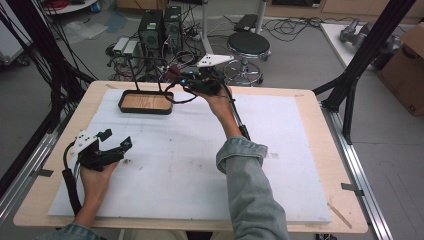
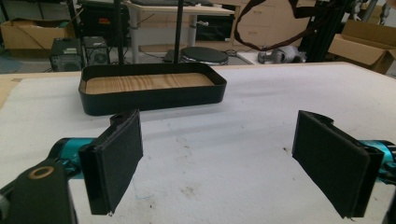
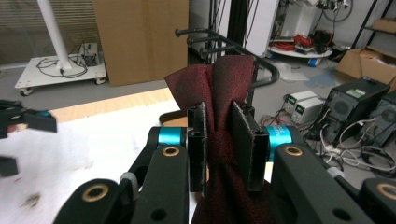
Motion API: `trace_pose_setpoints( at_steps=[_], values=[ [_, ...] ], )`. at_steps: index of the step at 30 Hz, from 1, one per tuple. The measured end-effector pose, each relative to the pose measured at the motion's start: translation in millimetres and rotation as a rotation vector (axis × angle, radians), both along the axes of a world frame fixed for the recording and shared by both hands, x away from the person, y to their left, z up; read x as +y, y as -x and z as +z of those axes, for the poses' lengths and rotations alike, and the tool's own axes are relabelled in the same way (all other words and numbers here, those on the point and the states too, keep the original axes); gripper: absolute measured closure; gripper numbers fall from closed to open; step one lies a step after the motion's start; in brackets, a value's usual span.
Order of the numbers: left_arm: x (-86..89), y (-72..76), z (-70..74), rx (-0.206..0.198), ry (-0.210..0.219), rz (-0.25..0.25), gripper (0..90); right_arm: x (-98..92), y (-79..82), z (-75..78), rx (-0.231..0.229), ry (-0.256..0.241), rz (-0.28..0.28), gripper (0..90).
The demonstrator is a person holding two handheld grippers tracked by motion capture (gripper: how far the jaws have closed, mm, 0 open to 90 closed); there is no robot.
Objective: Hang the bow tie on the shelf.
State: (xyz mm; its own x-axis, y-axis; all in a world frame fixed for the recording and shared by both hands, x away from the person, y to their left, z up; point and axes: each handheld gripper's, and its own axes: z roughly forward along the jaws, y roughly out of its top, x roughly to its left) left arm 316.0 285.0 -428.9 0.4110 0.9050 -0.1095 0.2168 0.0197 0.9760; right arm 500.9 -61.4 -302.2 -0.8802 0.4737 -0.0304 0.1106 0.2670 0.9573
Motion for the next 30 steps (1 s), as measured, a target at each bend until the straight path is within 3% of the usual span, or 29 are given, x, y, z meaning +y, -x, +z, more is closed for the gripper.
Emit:
trace_pose_setpoints(
  at_steps=[15, 19, 30],
  values=[
    [-1.9, -2.3, -0.8, 0.001, 0.010, -0.016, 16.6, 45.3, -26.4, 13.4, -0.010, -0.011, 0.016, 76.3],
    [-1.6, -2.1, -0.8, 0.000, 0.008, -0.017, 16.6, 55.1, -32.7, 10.9, 0.009, 0.001, -0.002, 76.2],
    [-2.3, -2.4, -1.0, 0.002, 0.007, -0.022, 16.5, 64.2, -44.6, 1.9, 0.081, -0.052, -0.023, 76.2]
  ],
)
